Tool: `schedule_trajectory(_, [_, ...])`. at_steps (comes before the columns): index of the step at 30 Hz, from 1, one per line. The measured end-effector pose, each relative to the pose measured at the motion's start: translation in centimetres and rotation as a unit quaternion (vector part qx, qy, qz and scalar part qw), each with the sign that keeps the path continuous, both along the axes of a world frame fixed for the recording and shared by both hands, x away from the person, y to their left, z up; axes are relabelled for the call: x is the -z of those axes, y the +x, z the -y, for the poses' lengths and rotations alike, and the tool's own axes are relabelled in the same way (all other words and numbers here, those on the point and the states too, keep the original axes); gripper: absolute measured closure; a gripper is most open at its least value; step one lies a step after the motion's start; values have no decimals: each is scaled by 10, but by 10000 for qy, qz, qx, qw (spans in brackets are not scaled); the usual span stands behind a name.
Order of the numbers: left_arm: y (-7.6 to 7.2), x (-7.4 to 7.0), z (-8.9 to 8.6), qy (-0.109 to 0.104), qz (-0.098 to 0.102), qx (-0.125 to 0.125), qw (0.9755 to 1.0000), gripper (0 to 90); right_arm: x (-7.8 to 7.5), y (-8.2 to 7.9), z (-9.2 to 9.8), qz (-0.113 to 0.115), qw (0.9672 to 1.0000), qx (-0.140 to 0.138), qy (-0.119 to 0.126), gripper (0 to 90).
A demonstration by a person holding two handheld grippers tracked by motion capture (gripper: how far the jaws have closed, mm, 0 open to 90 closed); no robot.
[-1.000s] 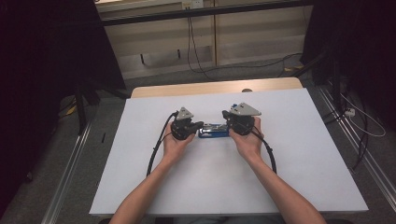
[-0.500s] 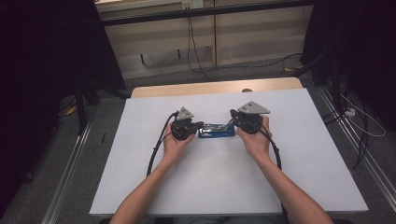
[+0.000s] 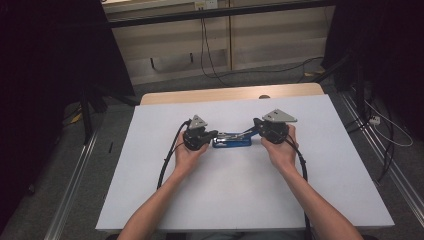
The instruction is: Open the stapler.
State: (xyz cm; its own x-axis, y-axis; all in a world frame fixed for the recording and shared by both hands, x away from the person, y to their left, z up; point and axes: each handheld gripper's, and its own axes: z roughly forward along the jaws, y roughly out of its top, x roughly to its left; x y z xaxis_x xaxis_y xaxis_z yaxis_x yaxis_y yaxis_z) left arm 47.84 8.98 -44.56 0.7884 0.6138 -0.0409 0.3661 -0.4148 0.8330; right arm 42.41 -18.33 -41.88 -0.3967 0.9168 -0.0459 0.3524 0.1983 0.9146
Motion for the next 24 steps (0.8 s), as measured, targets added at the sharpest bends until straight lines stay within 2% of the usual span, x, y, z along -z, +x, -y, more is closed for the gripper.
schedule_trajectory(10, [0,0,0,-4,-11,-6,10000,900,2,-3,11,-24,10000,34,-59,900])
schedule_trajectory(13, [0,0,0,-28,-26,0,10000,900,4,-5,16,-36,9998,138,-116,900])
schedule_trajectory(24, [0,0,0,-34,-59,-19,10000,900,12,-8,29,-118,9998,142,-51,900])
